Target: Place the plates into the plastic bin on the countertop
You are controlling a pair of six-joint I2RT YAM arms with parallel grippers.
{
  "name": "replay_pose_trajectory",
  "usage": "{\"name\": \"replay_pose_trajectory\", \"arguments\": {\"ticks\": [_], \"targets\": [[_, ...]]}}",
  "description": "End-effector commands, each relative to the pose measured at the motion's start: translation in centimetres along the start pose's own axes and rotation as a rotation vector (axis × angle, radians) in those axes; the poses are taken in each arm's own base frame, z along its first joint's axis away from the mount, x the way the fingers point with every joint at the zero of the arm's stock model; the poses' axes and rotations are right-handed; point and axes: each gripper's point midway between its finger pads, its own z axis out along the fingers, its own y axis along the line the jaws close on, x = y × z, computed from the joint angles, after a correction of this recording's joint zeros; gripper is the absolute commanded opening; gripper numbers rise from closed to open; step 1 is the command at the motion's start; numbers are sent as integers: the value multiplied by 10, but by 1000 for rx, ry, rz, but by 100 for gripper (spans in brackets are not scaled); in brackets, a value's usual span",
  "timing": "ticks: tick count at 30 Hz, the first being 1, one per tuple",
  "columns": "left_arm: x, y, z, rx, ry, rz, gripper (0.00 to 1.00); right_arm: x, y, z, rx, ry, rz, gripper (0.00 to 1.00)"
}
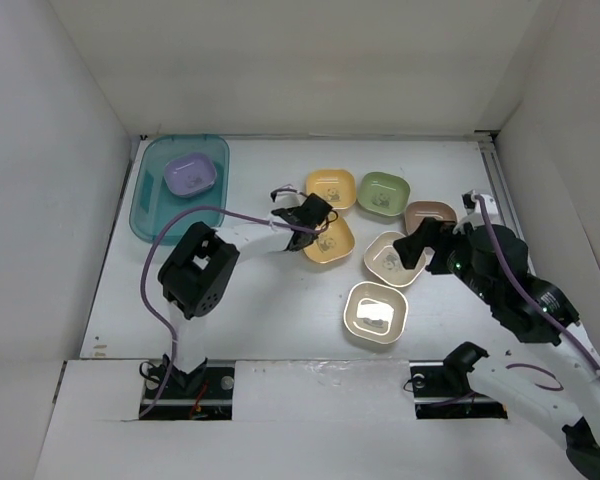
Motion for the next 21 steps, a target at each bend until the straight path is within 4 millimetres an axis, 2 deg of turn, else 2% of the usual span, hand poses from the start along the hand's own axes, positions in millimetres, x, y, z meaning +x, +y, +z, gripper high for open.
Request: {"name": "replay_pose_trajectory", "arguments": {"ticks": [1, 2, 3, 4, 5, 6, 8, 9, 10, 11, 12, 13, 14, 15, 16, 18, 19, 20, 21], "targets": [[-8, 48, -13, -160, -51, -18, 0, -18, 13, -11, -54, -55, 12, 100], [-21, 49, -30, -142, -84, -64, 0, -18, 13, -11, -54, -55, 12, 100], [-24, 62, -40, -176, -94, -72, 0, -18, 13, -11, -54, -55, 12, 100], [-35, 71, -50, -196, -144, -89, 0, -18, 13, -11, -54, -55, 12, 100], [-48, 75, -68, -177, -179, -118, 0, -22, 14, -13, -59, -63, 14, 100], [-58, 87, -77, -199, -197, -140, 0, -21, 16, -14, -68, -58, 14, 100], [-83, 94, -88, -180, -234, -196, 0, -24, 20, -11, -84, -67, 17, 100], [-108, 113, -91, -182, -253, -271, 0, -23, 22, -11, -95, -61, 17, 100], [-127, 114, -90, -147, -271, -318, 0, -27, 25, -8, -101, -72, 19, 100], [-137, 116, -90, -110, -250, -318, 0, -25, 29, -9, -122, -60, 18, 100], [-156, 121, -95, -77, -279, -354, 0, -23, 29, -4, -121, -57, 17, 100], [-185, 135, -93, -61, -325, -422, 0, -21, 31, -3, -130, -52, 17, 100], [-195, 136, -90, -18, -310, -442, 0, -23, 32, 0, -133, -58, 9, 100], [-212, 141, -92, 3, -333, -450, 0, -19, 31, 2, -128, -49, 6, 100], [-236, 165, -88, -19, -360, -500, 0, -18, 30, 4, -128, -49, 6, 100], [-264, 181, -83, -35, -386, -526, 0, -18, 32, 6, -136, -46, -3, 100], [-287, 199, -72, -76, -407, -552, 0, -15, 33, 8, -143, -39, -4, 100], [-300, 203, -65, -65, -411, -556, 0, -15, 33, 9, -143, -40, -13, 100], [-320, 213, -48, -67, -400, -571, 0, -12, 35, 10, -158, -35, -13, 100]]}}
